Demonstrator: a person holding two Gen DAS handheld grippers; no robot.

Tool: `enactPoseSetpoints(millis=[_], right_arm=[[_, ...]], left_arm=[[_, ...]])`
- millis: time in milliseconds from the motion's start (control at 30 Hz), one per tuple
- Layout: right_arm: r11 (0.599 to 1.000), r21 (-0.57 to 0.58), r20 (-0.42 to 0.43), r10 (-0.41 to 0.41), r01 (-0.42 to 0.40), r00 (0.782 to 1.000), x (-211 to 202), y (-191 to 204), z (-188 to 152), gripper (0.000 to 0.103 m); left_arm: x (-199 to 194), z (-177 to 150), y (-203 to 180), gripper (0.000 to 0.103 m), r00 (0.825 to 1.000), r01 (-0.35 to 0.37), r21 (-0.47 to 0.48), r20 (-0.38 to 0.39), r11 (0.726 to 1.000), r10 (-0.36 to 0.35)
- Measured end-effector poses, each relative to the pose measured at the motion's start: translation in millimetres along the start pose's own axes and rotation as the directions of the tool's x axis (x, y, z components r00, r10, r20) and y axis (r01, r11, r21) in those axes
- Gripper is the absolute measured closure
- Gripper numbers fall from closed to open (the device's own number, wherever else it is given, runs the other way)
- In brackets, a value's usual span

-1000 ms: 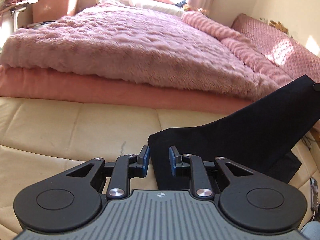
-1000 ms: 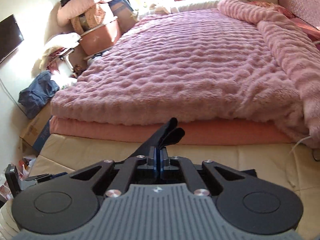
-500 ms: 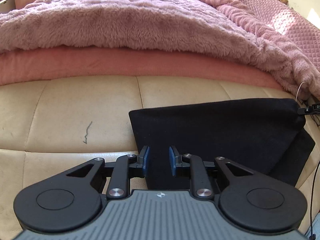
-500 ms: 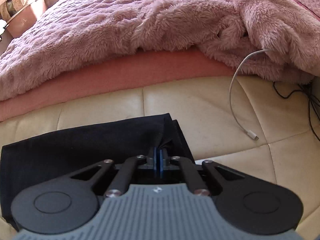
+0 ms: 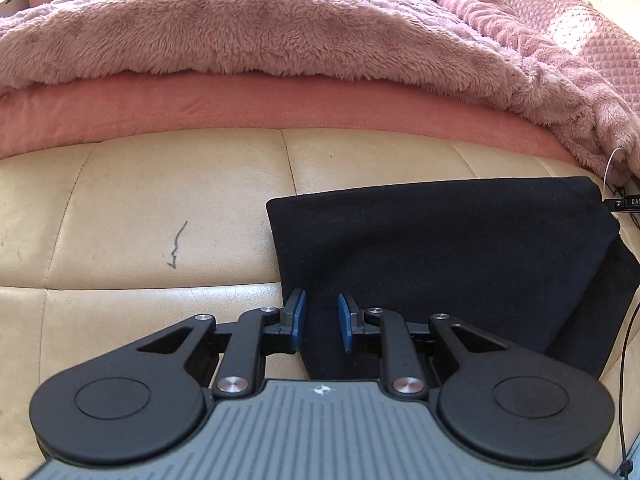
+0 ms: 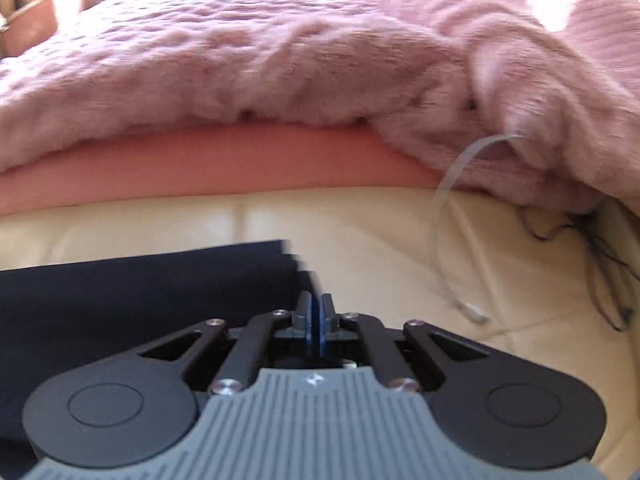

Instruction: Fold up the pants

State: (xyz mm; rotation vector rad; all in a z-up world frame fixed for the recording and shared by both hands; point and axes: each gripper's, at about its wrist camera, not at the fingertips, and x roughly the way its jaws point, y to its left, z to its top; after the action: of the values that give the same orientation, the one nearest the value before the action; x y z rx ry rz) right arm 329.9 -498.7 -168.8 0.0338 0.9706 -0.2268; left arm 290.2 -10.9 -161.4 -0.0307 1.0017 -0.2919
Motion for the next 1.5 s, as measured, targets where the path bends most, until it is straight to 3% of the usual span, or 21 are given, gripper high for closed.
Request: enactPoseSetpoints(millis=[67, 200, 233, 267, 300, 367, 433, 567, 767, 833, 867, 900, 933, 1033, 1100, 1200, 1267, 1333, 1400, 1500], right_arm=[[0.997, 0.060, 0.018, 0.043, -0.044, 0.999, -8, -12, -3, 0.103], [0.989, 0.064, 0.069, 0.128, -0.132, 0.989, -28, -19, -5, 0.099], [0.982, 0.078, 0.065, 0.167, -0.172, 0.984, -29, -20, -4, 0.095], [0.976, 0.093, 0.053, 0.194, -0.198, 0.980, -27, -19, -3, 0.075], [0.974, 0.102, 0.041, 0.197, -0.200, 0.980, -26, -19, -4, 0.066], [0.966, 0.163, 0.019, 0.198, -0.199, 0.980, -29, -23, -9, 0.067], [0.919, 0.300, 0.044, 0.255, -0.256, 0.966, -36, -37, -22, 0.067], [0.770, 0.539, 0.087, 0.353, -0.342, 0.932, -40, -58, -50, 0.066], [0.702, 0.656, 0.036, 0.337, -0.276, 0.941, -16, -61, -60, 0.068], [0.660, 0.692, 0.059, 0.352, -0.293, 0.934, -11, -62, -65, 0.068], [0.647, 0.700, 0.071, 0.358, -0.302, 0.931, -10, -61, -65, 0.073], [0.644, 0.701, 0.073, 0.362, -0.306, 0.929, -10, -59, -64, 0.091], [0.646, 0.699, 0.073, 0.361, -0.305, 0.930, -11, -58, -63, 0.100], [0.691, 0.659, 0.078, 0.329, -0.296, 0.941, -23, -47, -49, 0.103], [0.705, 0.633, 0.102, 0.334, -0.320, 0.937, -31, -40, -32, 0.103], [0.702, 0.541, 0.261, 0.384, -0.464, 0.886, -59, -30, -7, 0.103], [0.737, 0.474, 0.326, 0.361, -0.482, 0.874, -77, -28, -1, 0.103], [0.749, 0.493, 0.288, 0.340, -0.443, 0.895, -75, -33, -11, 0.103], [0.781, 0.519, 0.175, 0.298, -0.346, 0.938, -57, -37, -26, 0.103], [0.770, 0.580, 0.074, 0.273, -0.264, 0.959, -27, -48, -52, 0.103]], left_arm=[[-3, 1, 1, 0.079, 1.000, 0.008, -0.007, 0.008, 1.000, -0.008], [-4, 2, 2, 0.079, 0.999, 0.026, -0.036, 0.022, 0.999, -0.025], [-3, 1, 1, 0.079, 1.000, 0.022, -0.037, 0.018, 0.999, -0.021], [-3, 0, 0, 0.079, 1.000, 0.014, -0.033, 0.016, 0.999, -0.014], [-4, -1, -1, 0.079, 1.000, 0.010, -0.032, 0.016, 0.999, -0.010], [-10, -3, -1, 0.079, 1.000, 0.012, -0.044, 0.024, 0.999, -0.011], [-16, -5, 2, 0.079, 0.999, 0.022, -0.066, 0.035, 0.998, -0.020], [-21, -9, 1, 0.079, 0.999, 0.029, -0.083, 0.036, 0.996, -0.026], [-23, -18, -5, 0.079, 0.999, 0.028, -0.079, 0.022, 0.996, -0.026], [-22, -21, -5, 0.079, 1.000, 0.024, -0.080, 0.013, 0.997, -0.023], [-21, -22, -6, 0.079, 1.000, 0.021, -0.078, 0.010, 0.997, -0.021], [-20, -23, -6, 0.079, 1.000, 0.018, -0.077, 0.005, 0.997, -0.018], [-19, -24, -6, 0.079, 1.000, 0.016, -0.077, 0.001, 0.997, -0.016], [-17, -26, -6, 0.079, 1.000, 0.008, -0.073, -0.008, 0.997, -0.009], [-17, -27, -8, 0.079, 1.000, 0.001, -0.065, -0.013, 0.998, -0.002], [-15, -28, -8, 0.079, 1.000, -0.009, -0.056, -0.020, 0.998, 0.007], [-15, -29, -6, 0.079, 1.000, -0.010, -0.058, -0.024, 0.998, 0.009], [-15, -28, -7, 0.079, 1.000, -0.011, -0.054, -0.024, 0.998, 0.010], [-15, -28, -7, 0.079, 1.000, -0.009, -0.048, -0.024, 0.999, 0.008], [-15, -27, -9, 0.079, 1.000, -0.006, -0.041, -0.024, 0.999, 0.005]])
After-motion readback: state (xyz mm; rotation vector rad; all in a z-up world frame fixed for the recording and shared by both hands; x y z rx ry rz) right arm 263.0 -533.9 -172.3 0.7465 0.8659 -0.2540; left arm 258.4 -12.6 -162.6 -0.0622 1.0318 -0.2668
